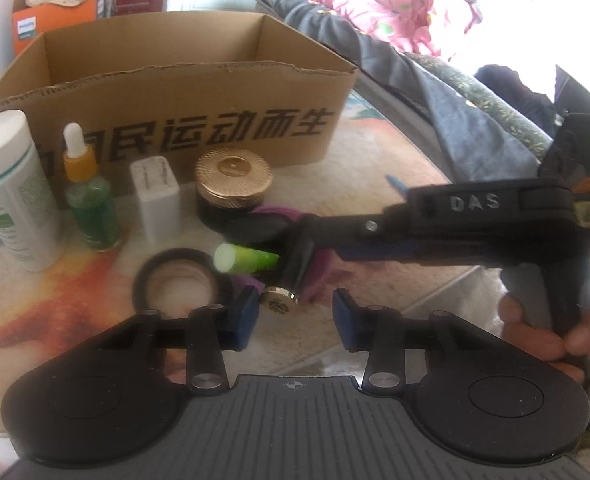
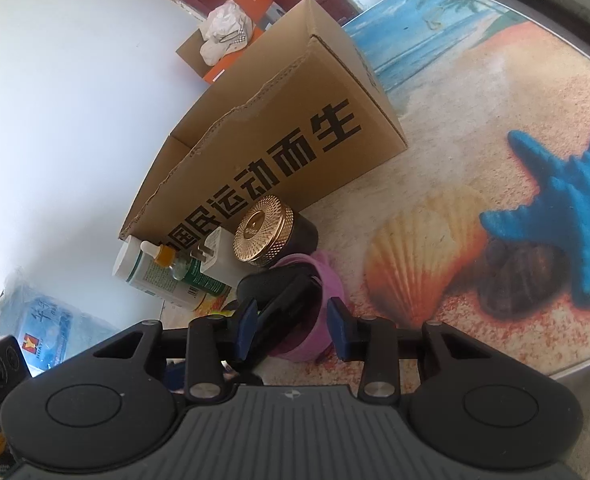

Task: Organize rigid objects
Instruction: 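Reach the right gripper to the black cylinder on the pink ring and grasp it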

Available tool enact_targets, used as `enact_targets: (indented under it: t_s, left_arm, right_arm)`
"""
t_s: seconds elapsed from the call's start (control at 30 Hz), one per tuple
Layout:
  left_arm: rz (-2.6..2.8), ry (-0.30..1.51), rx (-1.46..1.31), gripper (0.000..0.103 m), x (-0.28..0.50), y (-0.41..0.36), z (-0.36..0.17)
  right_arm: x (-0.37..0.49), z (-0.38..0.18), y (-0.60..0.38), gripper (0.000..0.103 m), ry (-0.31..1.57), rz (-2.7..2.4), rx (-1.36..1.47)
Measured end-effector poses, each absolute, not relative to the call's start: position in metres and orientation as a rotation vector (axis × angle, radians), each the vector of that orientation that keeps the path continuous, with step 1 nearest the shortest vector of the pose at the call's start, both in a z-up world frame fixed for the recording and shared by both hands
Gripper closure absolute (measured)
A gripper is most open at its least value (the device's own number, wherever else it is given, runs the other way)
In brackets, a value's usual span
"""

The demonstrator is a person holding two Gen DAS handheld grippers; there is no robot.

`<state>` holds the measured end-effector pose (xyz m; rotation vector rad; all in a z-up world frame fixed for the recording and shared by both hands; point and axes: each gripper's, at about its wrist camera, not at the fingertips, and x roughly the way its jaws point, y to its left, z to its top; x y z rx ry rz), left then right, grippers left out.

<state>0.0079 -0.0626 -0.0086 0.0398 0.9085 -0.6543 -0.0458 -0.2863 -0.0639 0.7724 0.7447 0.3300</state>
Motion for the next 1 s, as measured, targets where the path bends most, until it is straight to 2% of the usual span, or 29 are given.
enact_targets:
  t_s: [0.27,0.4,0.67,0.8,1.0]
  left_arm:
    - [-0.653,0.905,0.048,0.064,0.009,-0.072,-0.010]
    - [-0.652,0.917,0.023,0.070,0.013,-0.072,-0.012]
    - [-0.642,0.906,0.036,0.073,0.015,-0.077,-0.013]
    - [-0.647,0.905,0.050,0.081,0.016,-0.080,-0.014]
    - [-0.636,0.891,0.060,0.082,0.016,-0.082,-0.015]
  right_arm:
    - [-0.047,-0.060,-0.293,0.062,0.749,0.349,0.818]
    - [-0.043,-0.054,-0.290,0.062,0.768,0.386,0.832]
    - [-0.026,-0.052,-0.275,0.074,0.879,0.379,0.767]
    - [-0.018,-0.053,-0.270,0.075,0.932,0.376,0.757]
    - [-0.007,-0.059,-0.269,0.076,0.974,0.379,0.797]
